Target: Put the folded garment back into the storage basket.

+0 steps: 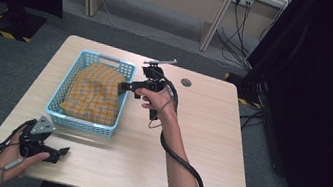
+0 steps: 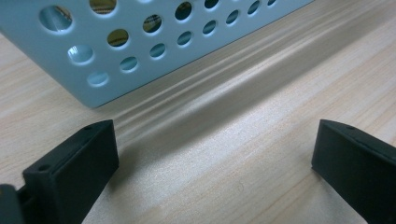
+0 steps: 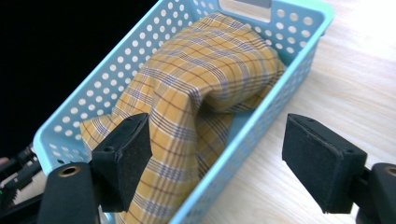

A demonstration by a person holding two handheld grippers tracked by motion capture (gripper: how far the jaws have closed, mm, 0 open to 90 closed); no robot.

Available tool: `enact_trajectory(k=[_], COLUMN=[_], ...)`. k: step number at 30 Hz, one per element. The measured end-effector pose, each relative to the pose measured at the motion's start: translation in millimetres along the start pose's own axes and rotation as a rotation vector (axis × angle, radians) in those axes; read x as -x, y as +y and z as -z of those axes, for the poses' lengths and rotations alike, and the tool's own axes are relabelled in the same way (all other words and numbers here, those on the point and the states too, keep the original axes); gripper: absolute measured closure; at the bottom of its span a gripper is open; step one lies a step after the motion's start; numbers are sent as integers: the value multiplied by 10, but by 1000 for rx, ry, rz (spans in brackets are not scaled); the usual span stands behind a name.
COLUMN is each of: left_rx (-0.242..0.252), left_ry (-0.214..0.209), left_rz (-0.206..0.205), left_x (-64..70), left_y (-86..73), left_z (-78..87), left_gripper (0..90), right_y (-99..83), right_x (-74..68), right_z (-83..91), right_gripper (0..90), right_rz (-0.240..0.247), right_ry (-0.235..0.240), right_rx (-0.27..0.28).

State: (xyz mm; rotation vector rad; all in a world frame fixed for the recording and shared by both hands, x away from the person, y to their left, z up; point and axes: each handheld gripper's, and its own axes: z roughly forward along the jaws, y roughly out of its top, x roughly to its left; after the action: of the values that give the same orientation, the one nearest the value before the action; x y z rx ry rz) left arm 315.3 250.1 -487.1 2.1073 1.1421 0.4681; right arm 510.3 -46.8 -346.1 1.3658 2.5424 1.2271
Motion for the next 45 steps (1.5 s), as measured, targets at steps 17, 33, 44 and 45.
enact_trajectory(k=[17, 33, 44, 45], left_rx=[1, 1, 2, 0], left_ry=[1, 1, 2, 2], left_rz=[3, 3, 5, 5], left_x=[0, 0, 0, -1], left_y=[1, 1, 2, 4], left_z=[-2, -2, -4, -3], left_gripper=[0, 0, 0, 0], right_y=[-213, -484, -678, -695], right_x=[169, 342, 477, 485], right_z=[202, 323, 388, 387], right_gripper=[137, 124, 124, 124], right_rz=[0, 16, 19, 22], right_ry=[-3, -22, -19, -20], right_rx=[34, 37, 32, 28])
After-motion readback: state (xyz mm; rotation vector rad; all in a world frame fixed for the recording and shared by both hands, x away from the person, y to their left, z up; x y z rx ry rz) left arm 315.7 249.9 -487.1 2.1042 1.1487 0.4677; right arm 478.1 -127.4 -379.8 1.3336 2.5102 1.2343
